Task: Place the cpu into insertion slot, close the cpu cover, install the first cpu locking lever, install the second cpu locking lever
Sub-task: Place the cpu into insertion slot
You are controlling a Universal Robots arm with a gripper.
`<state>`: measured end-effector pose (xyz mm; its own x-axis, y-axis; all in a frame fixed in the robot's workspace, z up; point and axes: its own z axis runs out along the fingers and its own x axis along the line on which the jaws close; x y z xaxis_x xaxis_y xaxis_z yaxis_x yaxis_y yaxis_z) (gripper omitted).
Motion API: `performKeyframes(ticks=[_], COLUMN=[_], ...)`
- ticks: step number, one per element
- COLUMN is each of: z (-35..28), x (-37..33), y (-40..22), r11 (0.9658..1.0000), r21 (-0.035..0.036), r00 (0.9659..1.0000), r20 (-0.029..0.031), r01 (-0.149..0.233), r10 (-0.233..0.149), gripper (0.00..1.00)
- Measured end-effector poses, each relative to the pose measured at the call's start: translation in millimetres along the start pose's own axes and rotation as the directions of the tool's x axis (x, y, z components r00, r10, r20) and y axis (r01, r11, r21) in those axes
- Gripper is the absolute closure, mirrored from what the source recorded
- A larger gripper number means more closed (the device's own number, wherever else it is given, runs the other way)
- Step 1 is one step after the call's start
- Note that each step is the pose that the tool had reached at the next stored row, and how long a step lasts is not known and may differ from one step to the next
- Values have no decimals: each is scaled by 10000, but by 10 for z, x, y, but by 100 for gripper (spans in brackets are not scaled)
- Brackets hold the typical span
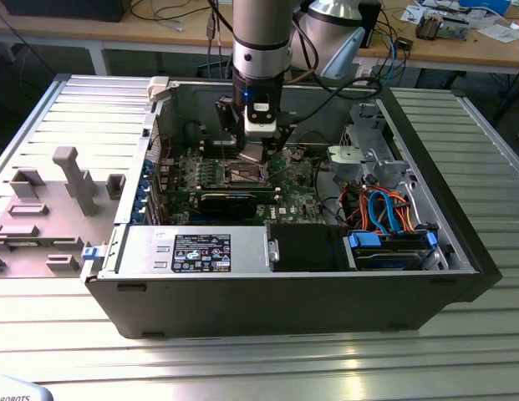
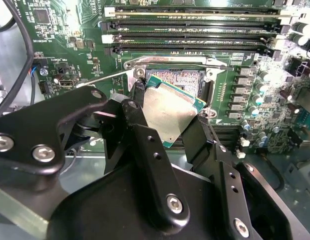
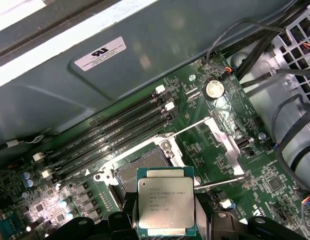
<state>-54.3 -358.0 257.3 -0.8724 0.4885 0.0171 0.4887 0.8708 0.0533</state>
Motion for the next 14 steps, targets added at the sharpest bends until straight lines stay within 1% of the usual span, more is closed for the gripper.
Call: performKeyframes(ticks=[3,14], z=[1,2], x=[0,0], y=[0,0], r11=[9998,9988], r21=[-4,-5], r00=[9998,9988], r20=[10,29], r01=[-182,-495], r10=[182,495], gripper=[46,46])
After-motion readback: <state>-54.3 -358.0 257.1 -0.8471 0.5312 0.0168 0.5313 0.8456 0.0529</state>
